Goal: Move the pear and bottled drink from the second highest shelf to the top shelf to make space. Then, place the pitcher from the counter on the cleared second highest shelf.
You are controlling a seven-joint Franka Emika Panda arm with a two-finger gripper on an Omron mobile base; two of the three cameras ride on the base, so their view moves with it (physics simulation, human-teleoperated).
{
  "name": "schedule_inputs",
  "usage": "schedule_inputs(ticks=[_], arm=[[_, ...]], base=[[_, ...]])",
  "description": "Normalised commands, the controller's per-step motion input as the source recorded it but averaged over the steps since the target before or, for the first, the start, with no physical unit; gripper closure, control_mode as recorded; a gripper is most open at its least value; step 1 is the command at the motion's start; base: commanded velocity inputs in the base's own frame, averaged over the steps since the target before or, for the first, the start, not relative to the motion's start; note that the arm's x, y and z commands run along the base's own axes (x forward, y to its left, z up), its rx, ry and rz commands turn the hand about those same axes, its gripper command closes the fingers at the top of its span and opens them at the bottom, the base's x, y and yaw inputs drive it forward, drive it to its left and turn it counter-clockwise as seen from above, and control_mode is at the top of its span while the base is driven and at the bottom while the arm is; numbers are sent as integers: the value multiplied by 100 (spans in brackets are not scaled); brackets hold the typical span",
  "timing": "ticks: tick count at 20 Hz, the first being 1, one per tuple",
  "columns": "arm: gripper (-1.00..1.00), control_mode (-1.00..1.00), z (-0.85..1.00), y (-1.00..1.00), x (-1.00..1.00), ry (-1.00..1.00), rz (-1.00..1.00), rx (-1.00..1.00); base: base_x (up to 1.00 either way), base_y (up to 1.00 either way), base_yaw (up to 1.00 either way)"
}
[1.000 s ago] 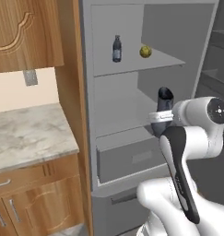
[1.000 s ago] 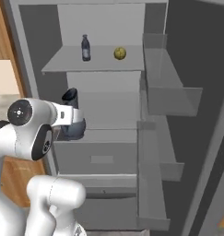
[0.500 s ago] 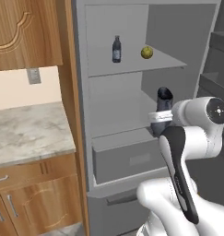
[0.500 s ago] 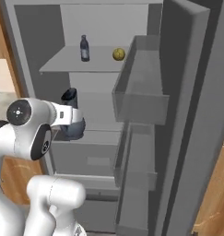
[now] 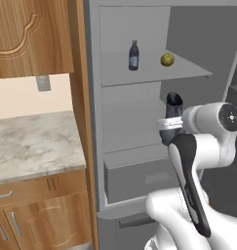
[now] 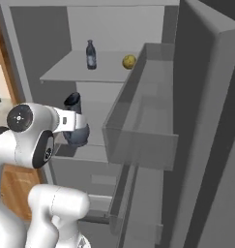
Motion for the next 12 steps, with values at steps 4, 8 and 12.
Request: schedule_inputs(ticks=[4,8,12], arm=[[100,100,0,0,0,0,0,0],[100,-100,-37,0,7,0,5,0],[100,-100,-46,0,13,0,3,0]], base=[[30,0,9],[4,0,2],[0,0,0]])
